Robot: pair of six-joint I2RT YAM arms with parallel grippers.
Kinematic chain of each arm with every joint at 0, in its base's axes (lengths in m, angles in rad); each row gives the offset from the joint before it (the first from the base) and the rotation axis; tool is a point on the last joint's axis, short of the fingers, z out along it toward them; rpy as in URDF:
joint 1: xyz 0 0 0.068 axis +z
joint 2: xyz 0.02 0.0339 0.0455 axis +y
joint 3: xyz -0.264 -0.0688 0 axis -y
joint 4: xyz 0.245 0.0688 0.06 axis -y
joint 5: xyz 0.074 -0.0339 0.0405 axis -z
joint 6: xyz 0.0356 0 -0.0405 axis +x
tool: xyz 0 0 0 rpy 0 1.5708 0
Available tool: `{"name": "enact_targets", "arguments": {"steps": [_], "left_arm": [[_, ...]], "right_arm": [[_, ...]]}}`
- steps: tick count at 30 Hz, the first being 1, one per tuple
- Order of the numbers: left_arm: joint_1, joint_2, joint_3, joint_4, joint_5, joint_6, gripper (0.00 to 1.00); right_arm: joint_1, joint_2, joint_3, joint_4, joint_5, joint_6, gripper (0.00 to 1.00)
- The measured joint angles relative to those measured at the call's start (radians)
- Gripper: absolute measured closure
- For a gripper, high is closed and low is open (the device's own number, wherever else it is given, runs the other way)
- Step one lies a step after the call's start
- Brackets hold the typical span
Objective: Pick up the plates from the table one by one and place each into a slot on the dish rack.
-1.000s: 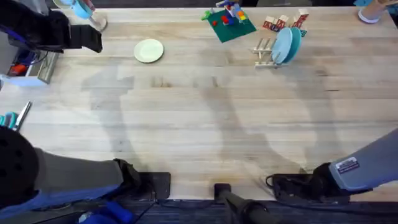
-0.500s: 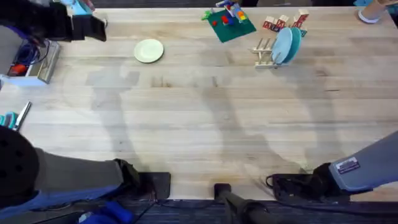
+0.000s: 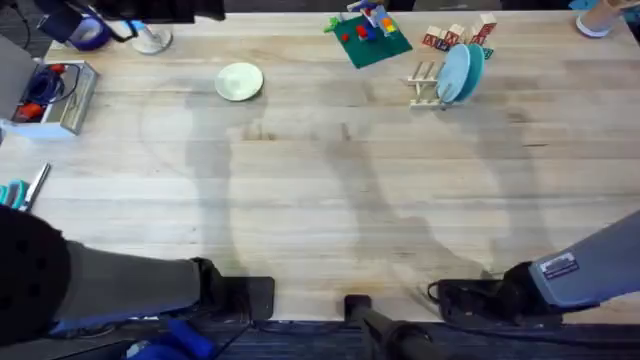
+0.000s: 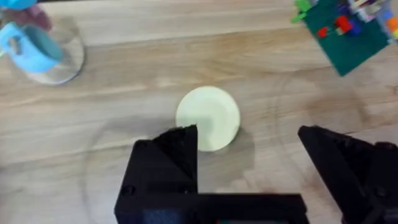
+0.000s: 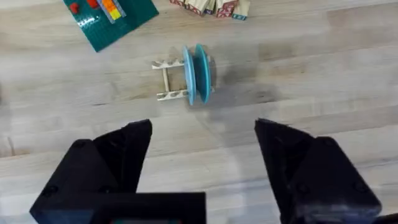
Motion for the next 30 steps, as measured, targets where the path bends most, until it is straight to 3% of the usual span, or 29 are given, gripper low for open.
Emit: {"name": "enact_targets", "arguments": {"steps": [6, 12, 13, 17, 20, 22, 30], "left_arm": [[-0.017, 0.0, 0.0, 0.024, 0.066, -0.018, 0.019], [-0.017, 0.0, 0.0, 0.023, 0.078, -0.023, 0.02], [-0.017, 0.0, 0.0, 0.023, 0.08, -0.026, 0.06], [-0.017, 0.0, 0.0, 0.021, 0.086, -0.032, 0.593], [-0.017, 0.0, 0.0, 0.015, 0.09, -0.029, 0.885], [-0.017, 0.0, 0.0, 0.009, 0.091, -0.03, 0.951], [-0.017, 0.0, 0.0, -0.005, 0.094, -0.054, 0.96]], "right_arm": [[0.0, 0.0, 0.0, -0.015, 0.0, 0.0, 0.005], [0.0, 0.0, 0.0, -0.022, 0.0, 0.0, 0.005], [0.0, 0.0, 0.0, -0.022, 0.0, 0.0, 0.005], [0.0, 0.0, 0.0, -0.022, 0.0, 0.0, 0.005], [0.0, 0.0, 0.0, -0.022, 0.0, 0.0, 0.005], [0.0, 0.0, 0.0, -0.022, 0.0, 0.0, 0.005], [0.0, 0.0, 0.0, -0.022, 0.0, 0.0, 0.005]]}}
